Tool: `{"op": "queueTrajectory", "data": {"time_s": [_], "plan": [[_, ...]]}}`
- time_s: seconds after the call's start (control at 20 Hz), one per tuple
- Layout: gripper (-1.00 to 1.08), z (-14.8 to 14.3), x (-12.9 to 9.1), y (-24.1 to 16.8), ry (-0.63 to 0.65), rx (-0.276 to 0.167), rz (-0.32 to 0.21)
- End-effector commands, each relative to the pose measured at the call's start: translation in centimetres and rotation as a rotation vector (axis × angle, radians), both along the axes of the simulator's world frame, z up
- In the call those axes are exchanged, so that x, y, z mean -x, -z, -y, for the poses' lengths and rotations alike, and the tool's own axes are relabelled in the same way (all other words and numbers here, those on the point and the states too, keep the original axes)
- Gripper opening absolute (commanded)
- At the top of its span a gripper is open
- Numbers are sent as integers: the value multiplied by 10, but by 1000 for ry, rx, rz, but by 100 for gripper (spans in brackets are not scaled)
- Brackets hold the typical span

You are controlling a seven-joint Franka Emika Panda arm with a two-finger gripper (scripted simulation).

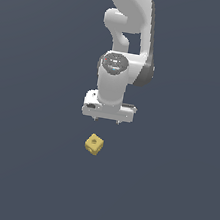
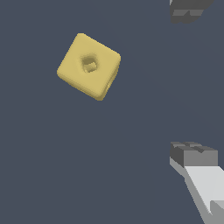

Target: Pick up the object and move it to a goal position.

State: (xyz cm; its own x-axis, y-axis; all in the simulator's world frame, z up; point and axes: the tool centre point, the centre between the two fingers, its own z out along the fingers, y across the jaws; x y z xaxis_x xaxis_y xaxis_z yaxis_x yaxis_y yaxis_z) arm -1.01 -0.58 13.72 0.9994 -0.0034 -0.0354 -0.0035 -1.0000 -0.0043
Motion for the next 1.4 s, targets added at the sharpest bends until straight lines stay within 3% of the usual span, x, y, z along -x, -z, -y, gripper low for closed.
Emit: {"op": "queueTrajectory", "data": {"time_s": [0.0, 0.5, 0.9, 1.35], "plan": [[100, 0, 0, 0, 0, 0, 0], [100, -36, -3, -9, -15, -28, 16], [100, -28, -10, -4, 35, -26, 16], [100, -3, -37, 15, 221, -15, 21]]}}
